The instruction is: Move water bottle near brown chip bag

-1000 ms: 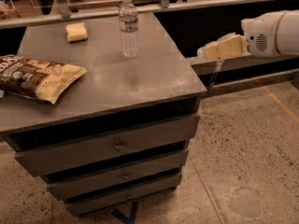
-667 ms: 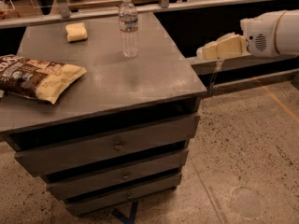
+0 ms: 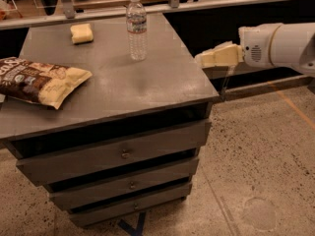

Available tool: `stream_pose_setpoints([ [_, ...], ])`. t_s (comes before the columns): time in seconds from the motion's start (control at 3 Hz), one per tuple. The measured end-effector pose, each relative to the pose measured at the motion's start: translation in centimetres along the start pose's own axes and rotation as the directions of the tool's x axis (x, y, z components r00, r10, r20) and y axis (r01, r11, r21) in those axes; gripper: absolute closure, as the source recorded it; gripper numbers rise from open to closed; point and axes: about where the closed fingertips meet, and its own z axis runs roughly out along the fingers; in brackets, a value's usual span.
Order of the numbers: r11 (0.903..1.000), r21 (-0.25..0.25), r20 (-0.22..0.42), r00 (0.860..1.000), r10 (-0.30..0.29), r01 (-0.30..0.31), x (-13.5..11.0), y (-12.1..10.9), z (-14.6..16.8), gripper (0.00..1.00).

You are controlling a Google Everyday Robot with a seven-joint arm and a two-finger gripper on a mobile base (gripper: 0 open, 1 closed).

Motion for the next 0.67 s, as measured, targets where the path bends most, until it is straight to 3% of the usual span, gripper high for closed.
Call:
stream_pose_setpoints([
  [0.67,0.9981,-0.023,0.095,0.994,-0.055,0.058,-0.4,0.8,5.9,0.0],
])
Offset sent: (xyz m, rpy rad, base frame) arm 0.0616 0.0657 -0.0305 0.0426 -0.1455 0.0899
